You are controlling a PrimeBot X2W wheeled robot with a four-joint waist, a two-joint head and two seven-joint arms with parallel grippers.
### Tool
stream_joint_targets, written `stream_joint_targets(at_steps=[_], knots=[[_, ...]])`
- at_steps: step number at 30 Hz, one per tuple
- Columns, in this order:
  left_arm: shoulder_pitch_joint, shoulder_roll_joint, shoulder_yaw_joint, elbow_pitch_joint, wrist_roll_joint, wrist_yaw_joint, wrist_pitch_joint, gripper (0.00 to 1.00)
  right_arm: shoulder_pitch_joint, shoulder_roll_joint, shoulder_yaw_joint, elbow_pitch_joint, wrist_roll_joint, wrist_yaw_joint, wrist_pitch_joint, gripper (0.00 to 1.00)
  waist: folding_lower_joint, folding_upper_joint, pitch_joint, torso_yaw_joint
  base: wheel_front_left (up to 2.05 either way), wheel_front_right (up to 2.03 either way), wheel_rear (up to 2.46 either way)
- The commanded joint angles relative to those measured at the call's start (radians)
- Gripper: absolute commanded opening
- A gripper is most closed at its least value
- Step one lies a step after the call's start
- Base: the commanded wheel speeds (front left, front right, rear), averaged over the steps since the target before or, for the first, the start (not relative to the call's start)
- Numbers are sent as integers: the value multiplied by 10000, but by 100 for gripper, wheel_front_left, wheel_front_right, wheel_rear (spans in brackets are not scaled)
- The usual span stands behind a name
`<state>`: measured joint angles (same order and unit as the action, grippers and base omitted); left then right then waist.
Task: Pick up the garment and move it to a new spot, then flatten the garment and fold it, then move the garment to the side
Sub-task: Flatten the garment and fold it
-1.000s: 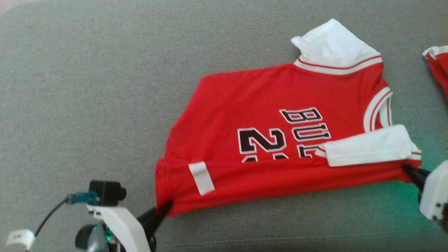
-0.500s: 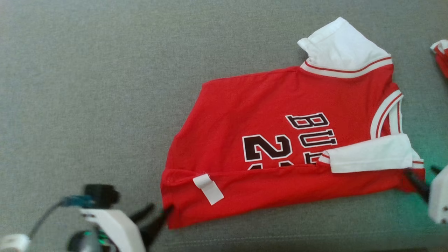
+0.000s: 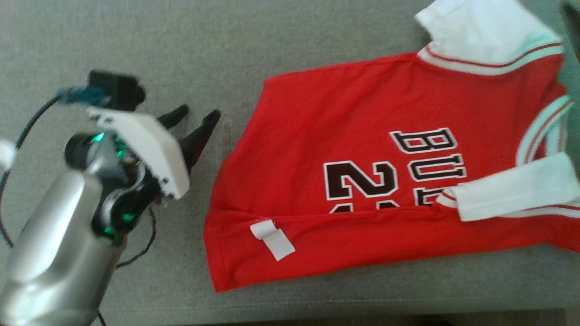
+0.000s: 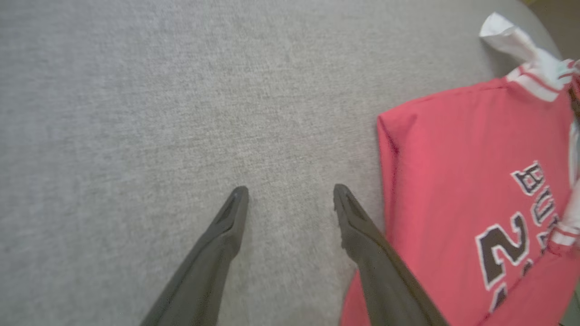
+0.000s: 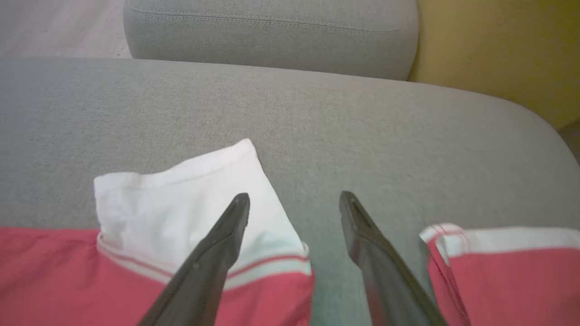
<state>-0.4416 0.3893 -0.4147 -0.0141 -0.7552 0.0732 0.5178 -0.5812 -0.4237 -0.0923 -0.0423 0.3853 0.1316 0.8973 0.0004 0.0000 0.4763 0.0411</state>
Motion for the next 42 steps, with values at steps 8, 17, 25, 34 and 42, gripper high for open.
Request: stream_joint_targets(at_steps=[8,17,25,34,42], knots=[[-1441,-421,-689,1304,341,-987,317,100,-2296,373,944,2704,-1172,-9,-811,100,-4,0,826,737,0,0,0],[-1696,-964,-1426,1603,188,-1506,485,100,-3043,378,1355,4587,-1647,-9,-1265,100,-4,0,841,1005,0,0,0],[-1728,-1108,-1640,1850,115,-1616,425,100,-3201,575,1792,5256,-1475,-9,-1611,100,-4,0,829,840,0,0,0],[-1609,-1101,-1876,1181,19,-1668,539,100,-3331,481,2026,5584,-1294,-9,-1795,100,-4,0,837,751,0,0,0],[-1439,-998,-2084,783,-10,-1662,748,90,-3304,595,2354,5685,-1145,-9,-1860,47,-4,0,862,768,0,0,0]])
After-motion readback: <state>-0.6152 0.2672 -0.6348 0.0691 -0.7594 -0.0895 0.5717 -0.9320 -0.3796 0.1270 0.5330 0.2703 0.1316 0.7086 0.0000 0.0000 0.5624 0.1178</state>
